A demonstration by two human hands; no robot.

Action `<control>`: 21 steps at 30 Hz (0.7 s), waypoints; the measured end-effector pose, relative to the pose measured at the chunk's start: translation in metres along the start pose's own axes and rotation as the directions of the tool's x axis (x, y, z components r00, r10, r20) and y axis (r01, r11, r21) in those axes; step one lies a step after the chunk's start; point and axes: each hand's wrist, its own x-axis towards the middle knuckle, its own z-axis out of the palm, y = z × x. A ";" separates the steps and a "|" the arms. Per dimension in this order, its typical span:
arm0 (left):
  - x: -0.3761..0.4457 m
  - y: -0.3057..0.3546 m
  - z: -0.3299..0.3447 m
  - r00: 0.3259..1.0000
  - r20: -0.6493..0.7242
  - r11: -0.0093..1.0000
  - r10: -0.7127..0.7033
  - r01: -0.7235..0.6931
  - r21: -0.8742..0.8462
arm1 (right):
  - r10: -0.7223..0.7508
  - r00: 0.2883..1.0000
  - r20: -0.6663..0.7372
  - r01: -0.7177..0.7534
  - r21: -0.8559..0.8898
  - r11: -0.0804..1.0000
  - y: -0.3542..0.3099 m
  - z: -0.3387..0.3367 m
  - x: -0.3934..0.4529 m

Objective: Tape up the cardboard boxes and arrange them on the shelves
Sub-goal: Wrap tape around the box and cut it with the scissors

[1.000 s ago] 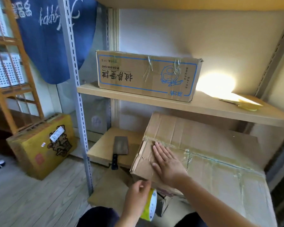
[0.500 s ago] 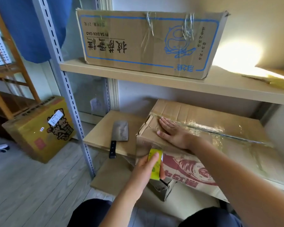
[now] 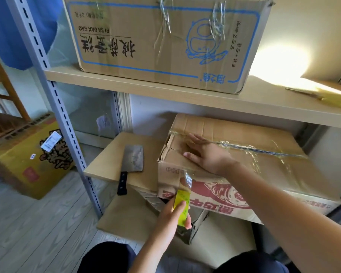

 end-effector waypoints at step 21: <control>0.001 -0.062 -0.015 0.989 -0.052 0.980 -0.140 0.146 0.134 | -0.010 1.000 0.029 0.015 -0.182 0.983 -0.023 0.020 -0.026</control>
